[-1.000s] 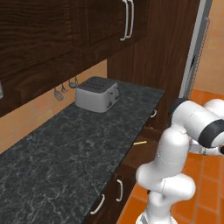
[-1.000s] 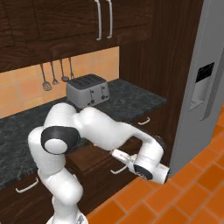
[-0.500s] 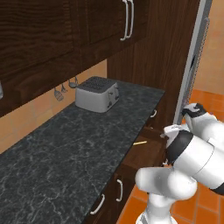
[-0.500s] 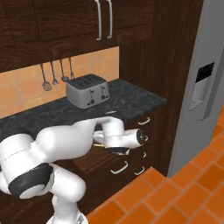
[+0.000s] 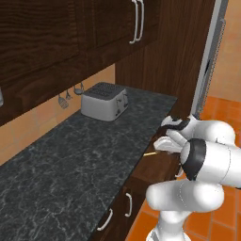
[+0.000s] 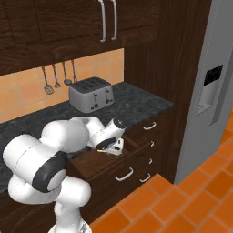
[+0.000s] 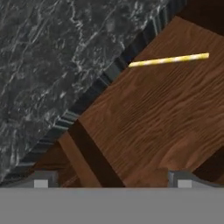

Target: Take a straw from the drawer in front and place it inside the glass cup on the dining counter.

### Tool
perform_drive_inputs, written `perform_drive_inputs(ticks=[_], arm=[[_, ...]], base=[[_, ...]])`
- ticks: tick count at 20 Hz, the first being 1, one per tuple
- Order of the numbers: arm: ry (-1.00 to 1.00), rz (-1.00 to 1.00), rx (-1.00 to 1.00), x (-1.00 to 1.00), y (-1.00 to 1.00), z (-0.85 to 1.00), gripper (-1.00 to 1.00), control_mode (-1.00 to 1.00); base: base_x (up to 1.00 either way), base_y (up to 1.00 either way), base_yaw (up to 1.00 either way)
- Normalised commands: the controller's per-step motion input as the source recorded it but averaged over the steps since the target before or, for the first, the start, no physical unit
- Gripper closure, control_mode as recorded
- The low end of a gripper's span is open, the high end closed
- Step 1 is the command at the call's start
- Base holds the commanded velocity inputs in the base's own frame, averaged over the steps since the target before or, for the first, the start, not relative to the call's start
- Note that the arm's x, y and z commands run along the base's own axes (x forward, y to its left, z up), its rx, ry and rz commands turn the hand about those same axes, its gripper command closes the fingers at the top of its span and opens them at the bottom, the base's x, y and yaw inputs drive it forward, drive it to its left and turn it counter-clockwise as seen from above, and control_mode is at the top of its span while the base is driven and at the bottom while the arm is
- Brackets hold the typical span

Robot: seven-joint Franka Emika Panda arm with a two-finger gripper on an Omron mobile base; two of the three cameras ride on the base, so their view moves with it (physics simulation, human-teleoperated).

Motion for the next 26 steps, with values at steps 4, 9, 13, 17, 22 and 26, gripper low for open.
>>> perform_drive_inputs(ticks=[4, 9, 13, 17, 22, 26], arm=[[0.23, 0.18, -0.17, 0.47, 0.01, -0.49, -1.00, -1.00], [0.12, 0.15, -0.06, 0.23, -0.02, -0.55, -1.00, -1.00], [0.05, 0.07, 0.00, 0.15, -0.07, -0.44, -1.00, -1.00], [0.03, 0.08, 0.00, 0.02, -0.16, -0.48, -1.00, -1.00], [0.08, 0.03, -0.07, -0.10, -0.20, -0.41, -1.00, -1.00], [0.09, 0.01, -0.06, -0.39, -0.39, -0.26, -1.00, -1.00]], base=[[0.00, 0.00, 0.00], [0.00, 0.00, 0.00], [0.00, 0.00, 0.00], [0.00, 0.00, 0.00], [0.00, 0.00, 0.00], [0.00, 0.00, 0.00]])
